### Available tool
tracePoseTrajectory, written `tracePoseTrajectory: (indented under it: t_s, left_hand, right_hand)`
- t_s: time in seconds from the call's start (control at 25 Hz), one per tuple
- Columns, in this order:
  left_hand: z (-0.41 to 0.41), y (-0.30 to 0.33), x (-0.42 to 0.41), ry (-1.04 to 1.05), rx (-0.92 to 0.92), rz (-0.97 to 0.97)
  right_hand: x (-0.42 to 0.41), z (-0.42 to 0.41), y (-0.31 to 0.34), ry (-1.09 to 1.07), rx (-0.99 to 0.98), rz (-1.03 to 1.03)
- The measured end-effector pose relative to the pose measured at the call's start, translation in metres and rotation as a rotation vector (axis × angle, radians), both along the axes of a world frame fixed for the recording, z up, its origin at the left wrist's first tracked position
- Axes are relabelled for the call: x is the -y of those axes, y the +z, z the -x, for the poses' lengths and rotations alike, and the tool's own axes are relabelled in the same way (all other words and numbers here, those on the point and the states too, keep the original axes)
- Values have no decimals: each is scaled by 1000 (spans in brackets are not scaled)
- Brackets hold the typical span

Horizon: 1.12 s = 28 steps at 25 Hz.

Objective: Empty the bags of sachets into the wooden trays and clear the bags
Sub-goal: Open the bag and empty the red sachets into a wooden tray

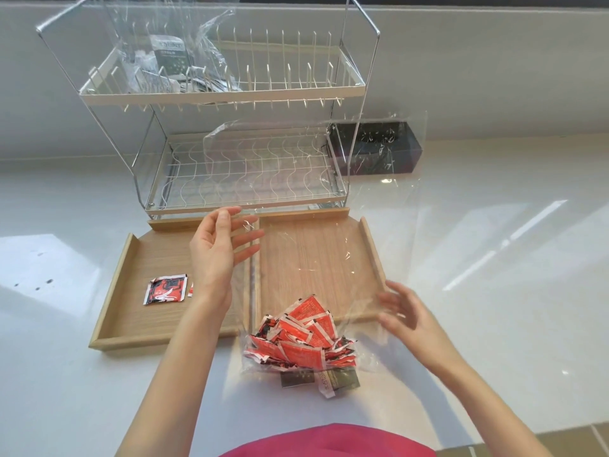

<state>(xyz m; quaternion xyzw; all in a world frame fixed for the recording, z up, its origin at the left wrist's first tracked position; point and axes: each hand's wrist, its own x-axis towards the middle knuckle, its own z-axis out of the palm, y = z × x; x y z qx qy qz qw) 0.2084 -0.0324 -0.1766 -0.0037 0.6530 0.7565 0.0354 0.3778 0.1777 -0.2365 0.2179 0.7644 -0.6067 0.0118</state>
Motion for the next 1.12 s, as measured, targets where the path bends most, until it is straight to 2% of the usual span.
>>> tracePoseTrajectory:
  t_s: [0.16, 0.48, 0.6, 0.84, 1.0, 1.12]
  left_hand:
    - [-1, -1, -1, 0, -2, -1]
    - [0, -3, 1, -18, -6, -5]
    - [0, -4, 11, -151, 8, 22]
    - [-66, -59, 58, -302, 63, 328]
    - [-104, -93, 67, -370, 191, 428]
    - [-111, -100, 63, -428, 171, 485]
  right_hand:
    - [19, -9, -19, 73, 57, -35]
    - [29, -1, -33, -126, 30, 71]
    - [34, 1, -33, -165, 6, 80]
    - [38, 1, -28, -149, 1, 51]
    - [41, 1, -33, -135, 17, 11]
    - [45, 0, -33, -73, 38, -41]
